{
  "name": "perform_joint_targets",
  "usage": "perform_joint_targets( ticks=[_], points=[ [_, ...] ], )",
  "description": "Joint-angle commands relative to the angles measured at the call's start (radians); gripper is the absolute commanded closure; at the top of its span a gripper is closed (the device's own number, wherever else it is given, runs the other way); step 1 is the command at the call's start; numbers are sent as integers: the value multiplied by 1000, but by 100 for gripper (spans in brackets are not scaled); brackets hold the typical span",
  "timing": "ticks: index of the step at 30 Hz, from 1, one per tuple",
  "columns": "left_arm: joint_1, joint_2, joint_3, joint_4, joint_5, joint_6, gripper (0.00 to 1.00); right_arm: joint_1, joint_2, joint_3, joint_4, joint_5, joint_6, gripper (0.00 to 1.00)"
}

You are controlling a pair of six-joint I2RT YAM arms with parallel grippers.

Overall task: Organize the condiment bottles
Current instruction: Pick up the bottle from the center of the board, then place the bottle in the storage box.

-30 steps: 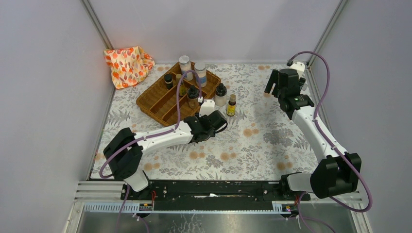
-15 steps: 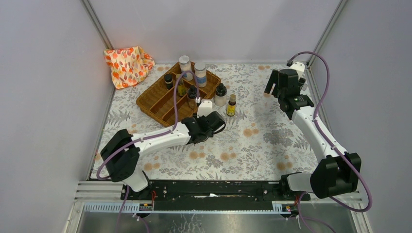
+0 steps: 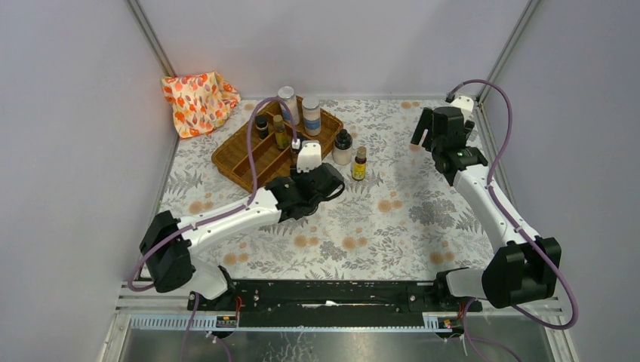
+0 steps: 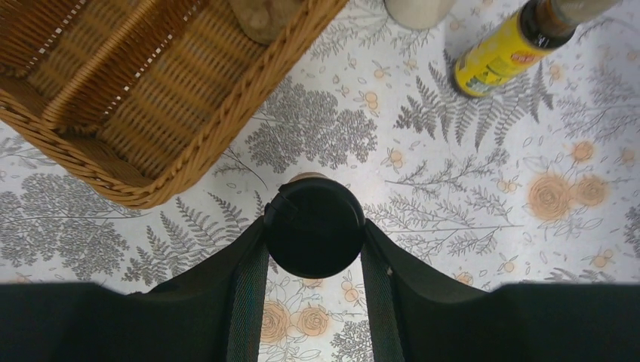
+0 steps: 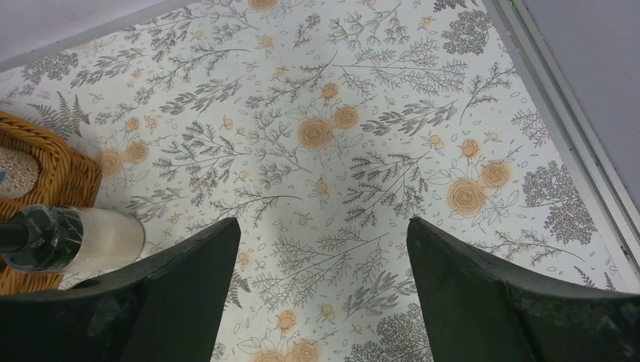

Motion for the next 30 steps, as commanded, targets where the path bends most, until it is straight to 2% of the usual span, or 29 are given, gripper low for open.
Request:
perform_joint_targets(
  ticks=[1, 7, 21, 30],
  points=[
    [0, -50, 50, -31, -123, -19, 100, -4, 2, 62, 23, 11, -4, 12],
    [31, -62, 71, -36, -190, -16, 100, -4, 15, 83, 20, 1, 0, 12],
    [381, -42, 141, 132, -133, 153, 100, -4, 71, 172, 10, -16, 1, 12],
    [561, 16, 164, 197, -100, 179, 100, 1, 129, 225, 25, -40, 15, 13]
  ],
)
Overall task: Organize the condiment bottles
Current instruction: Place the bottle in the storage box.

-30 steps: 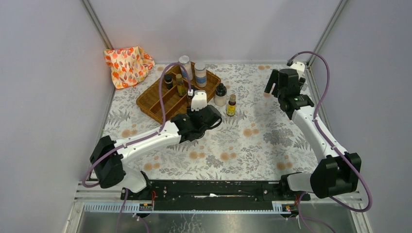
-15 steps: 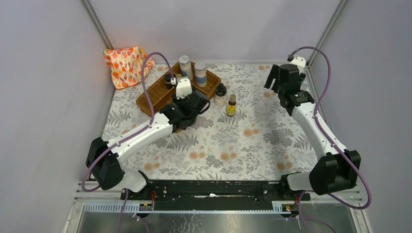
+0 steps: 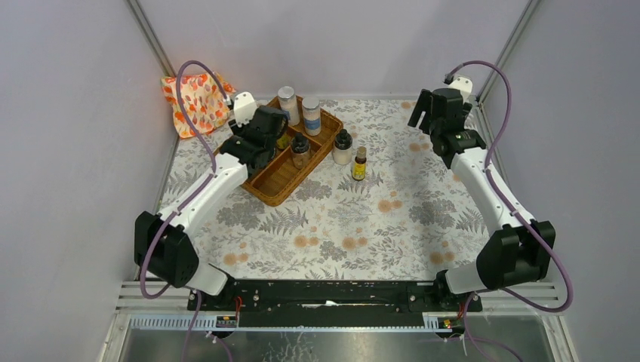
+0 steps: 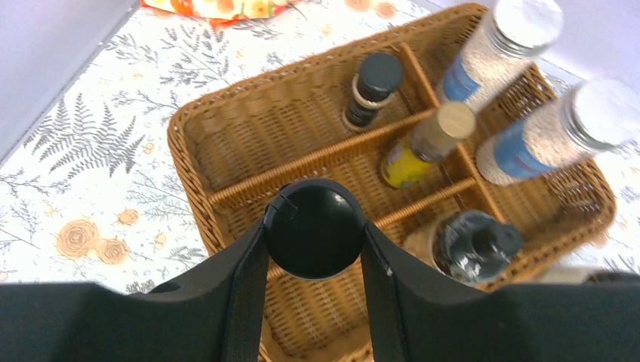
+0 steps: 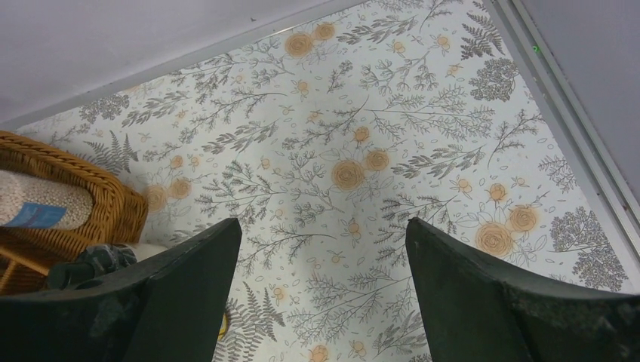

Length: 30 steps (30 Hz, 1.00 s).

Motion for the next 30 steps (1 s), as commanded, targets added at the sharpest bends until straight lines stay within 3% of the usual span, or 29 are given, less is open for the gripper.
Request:
perform_joint_targets(
  ticks=[1, 14, 30],
  points=[
    [72, 45, 35, 98, 13, 27, 100, 1, 25, 52, 35, -19, 9, 13],
    [242, 210, 83, 167, 78, 21, 100, 4, 90, 94, 50, -22, -6, 13],
    [301, 361, 117, 237, 134, 23, 100, 5, 143, 120, 53, -29, -16, 13]
  ],
)
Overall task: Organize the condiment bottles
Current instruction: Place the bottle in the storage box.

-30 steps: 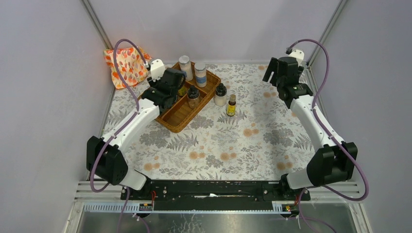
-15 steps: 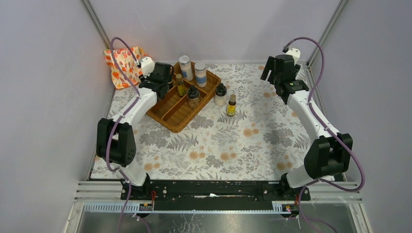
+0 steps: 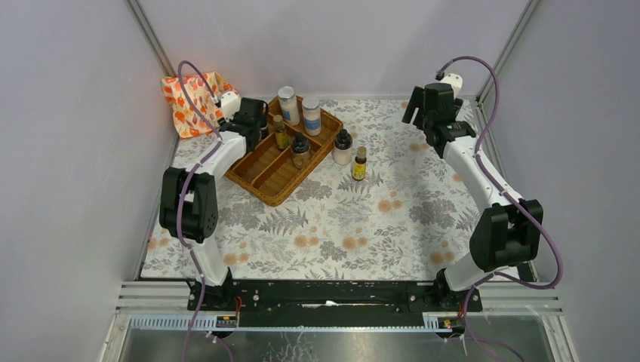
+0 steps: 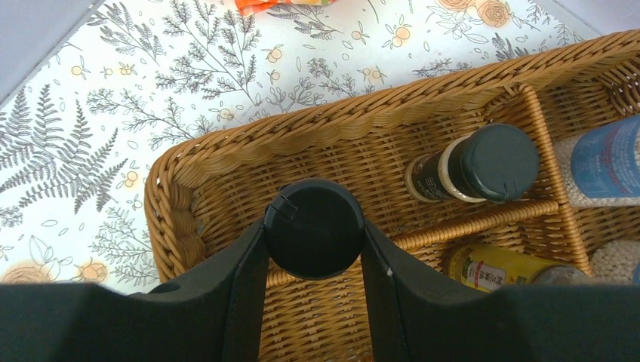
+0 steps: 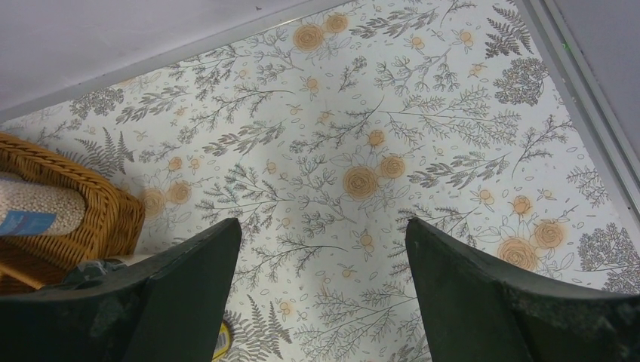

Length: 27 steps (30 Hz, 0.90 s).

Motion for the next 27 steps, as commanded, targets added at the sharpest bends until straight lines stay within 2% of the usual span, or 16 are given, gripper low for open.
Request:
perform_joint_targets(
  ticks=[1, 13, 22, 27],
  points=[
    [20, 37, 41, 84, 8, 11, 100, 5, 10, 47, 30, -1, -17, 13],
    [48, 106, 44, 130, 28, 1, 100, 16, 45, 65, 29, 20, -42, 13],
    [57, 140, 64, 104, 31, -13, 100, 33, 73, 82, 28, 30, -46, 13],
    [58, 143, 70, 88, 31, -16, 74, 38, 83, 82, 31, 32, -45, 13]
  ],
)
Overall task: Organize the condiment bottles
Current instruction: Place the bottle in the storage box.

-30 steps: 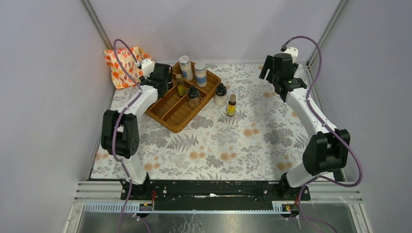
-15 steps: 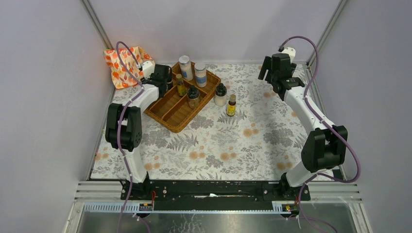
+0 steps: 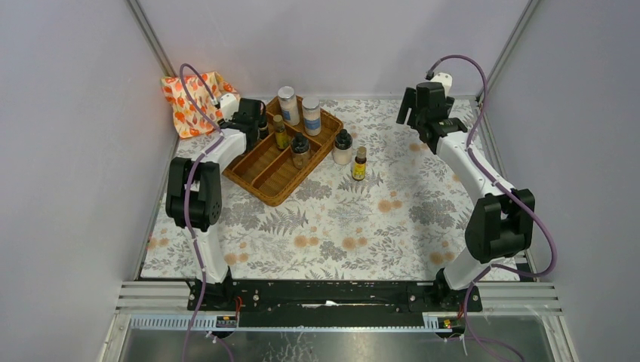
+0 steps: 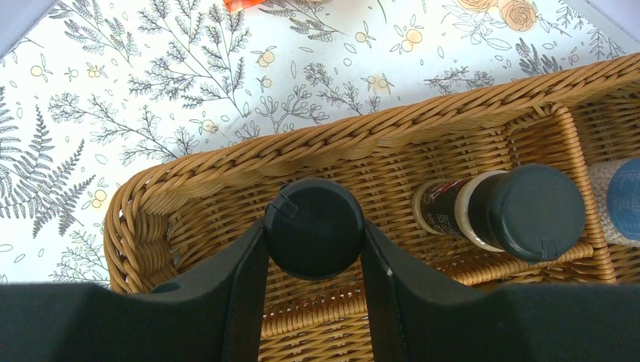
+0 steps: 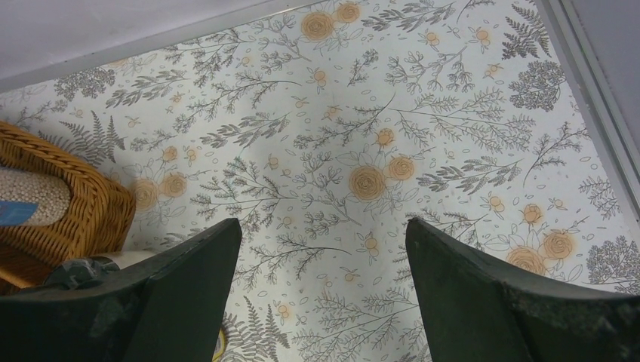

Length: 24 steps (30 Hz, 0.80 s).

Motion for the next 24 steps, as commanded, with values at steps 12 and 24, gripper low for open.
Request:
perform_joint_targets(
  ticks=[12, 24],
  points=[
    [9, 18, 31, -6, -3, -33, 36, 11, 20, 42, 39, 23, -16, 13],
    [8, -50, 23, -25, -25, -46, 26, 14, 19, 89, 24, 10, -23, 13]
  ],
)
